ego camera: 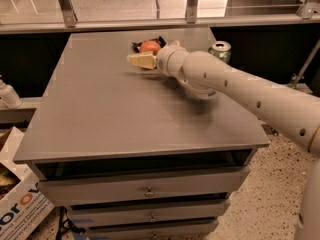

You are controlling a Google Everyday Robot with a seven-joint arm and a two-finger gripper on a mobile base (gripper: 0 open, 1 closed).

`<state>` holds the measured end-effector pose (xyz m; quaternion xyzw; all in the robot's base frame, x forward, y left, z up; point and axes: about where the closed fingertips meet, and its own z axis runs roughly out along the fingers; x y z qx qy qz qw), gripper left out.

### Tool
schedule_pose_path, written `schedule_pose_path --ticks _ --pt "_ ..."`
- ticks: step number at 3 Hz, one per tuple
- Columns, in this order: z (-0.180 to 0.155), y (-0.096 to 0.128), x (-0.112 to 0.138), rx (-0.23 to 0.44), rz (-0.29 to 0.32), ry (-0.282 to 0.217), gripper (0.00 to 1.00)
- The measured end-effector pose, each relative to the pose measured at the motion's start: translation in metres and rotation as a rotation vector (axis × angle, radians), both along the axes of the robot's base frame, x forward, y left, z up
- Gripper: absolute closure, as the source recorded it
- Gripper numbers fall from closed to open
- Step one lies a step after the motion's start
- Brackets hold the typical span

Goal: Move apple near rxbar chocolate

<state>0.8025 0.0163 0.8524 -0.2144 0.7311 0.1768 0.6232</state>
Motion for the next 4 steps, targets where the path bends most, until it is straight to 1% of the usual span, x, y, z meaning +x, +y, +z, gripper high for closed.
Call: schedule_pose_path --ticks 1,2,3,4 --pt "0.014 -0.010 -0.023 0.000 0.006 -0.016 0.00" --pt "0.021 -0.017 -0.040 -0.001 0.011 -0.023 0.00" --pt "0.023 -0.023 -0.062 -0.003 0.013 -0.022 0.00" --pt "0.015 -0.055 -0.113 0.018 0.016 0.010 0.00"
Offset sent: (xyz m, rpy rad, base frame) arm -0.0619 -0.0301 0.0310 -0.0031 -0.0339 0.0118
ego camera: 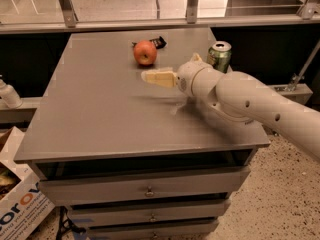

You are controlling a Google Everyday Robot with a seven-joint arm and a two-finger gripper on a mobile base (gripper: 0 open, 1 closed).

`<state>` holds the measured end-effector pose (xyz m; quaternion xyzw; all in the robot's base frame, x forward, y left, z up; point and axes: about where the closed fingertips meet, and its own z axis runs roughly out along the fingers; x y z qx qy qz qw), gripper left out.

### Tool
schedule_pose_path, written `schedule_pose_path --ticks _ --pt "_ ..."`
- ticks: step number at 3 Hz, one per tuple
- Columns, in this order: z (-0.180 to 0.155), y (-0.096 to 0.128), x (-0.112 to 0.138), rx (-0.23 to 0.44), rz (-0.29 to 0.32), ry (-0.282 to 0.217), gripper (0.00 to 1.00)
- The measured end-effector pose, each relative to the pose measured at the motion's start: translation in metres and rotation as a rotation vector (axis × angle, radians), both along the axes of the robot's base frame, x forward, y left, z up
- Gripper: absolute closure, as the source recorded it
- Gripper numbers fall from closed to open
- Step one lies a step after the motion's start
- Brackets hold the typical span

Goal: Move apple near rxbar chocolate

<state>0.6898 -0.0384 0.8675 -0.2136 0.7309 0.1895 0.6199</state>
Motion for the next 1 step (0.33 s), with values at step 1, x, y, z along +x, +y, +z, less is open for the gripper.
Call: schedule_pose_path --ticks 1 --pt "0.0000 0.0001 0.0000 0.000 0.000 0.000 0.00"
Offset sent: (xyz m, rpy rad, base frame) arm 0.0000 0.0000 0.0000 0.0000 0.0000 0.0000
